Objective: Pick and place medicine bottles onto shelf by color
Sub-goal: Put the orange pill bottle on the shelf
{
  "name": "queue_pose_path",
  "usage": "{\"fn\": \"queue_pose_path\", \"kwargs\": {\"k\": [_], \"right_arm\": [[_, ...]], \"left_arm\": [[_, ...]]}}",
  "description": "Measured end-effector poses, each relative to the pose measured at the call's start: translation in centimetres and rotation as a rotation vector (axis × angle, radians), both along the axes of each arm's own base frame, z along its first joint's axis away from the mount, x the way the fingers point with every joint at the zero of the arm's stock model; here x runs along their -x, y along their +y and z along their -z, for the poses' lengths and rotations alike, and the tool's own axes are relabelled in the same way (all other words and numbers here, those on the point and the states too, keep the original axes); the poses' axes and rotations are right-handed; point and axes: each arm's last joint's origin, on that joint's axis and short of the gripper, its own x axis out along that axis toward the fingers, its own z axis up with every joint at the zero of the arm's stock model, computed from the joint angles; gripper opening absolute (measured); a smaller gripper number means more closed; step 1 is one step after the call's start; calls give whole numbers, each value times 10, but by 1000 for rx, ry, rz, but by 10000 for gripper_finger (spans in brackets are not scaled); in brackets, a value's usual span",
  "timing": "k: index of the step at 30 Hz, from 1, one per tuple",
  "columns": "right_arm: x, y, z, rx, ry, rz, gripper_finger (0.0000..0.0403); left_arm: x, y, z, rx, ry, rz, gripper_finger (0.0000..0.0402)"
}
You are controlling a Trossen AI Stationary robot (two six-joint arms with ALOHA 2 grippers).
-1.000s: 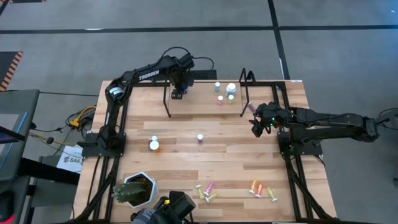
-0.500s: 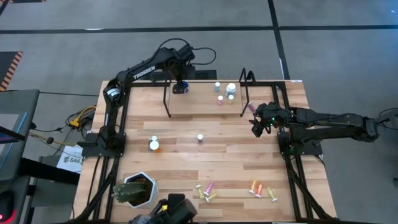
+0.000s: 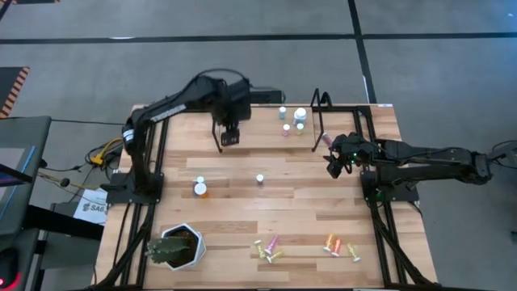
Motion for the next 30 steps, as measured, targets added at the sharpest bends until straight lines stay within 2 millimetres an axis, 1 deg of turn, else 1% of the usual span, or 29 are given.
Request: {"fn": "queue_pose_path", "kwargs": {"k": [2, 4, 10, 12, 15, 18, 21, 30], "right_arm": [[0, 0, 0, 0, 0, 0, 216], [0, 0, 0, 0, 0, 0, 216], [0, 0, 0, 0, 0, 0, 216], [0, 0, 0, 0, 0, 0, 216], [0, 0, 0, 0, 0, 0, 216], [0, 0, 0, 0, 0, 0, 216], [0, 0, 0, 0, 0, 0, 216], [0, 0, 0, 0, 0, 0, 216]], "left_arm": [[7, -20, 3, 5, 30, -54, 282], [17, -35, 10, 25, 49, -148, 282], [48, -76, 51, 102, 66, -512, 282], [59, -89, 65, 119, 53, -592, 282], [71, -104, 91, 134, 59, -675, 282], [80, -116, 116, 176, 47, -750, 282], [86, -124, 135, 192, 45, -797, 282], [95, -140, 164, 192, 70, -856, 282]]}}
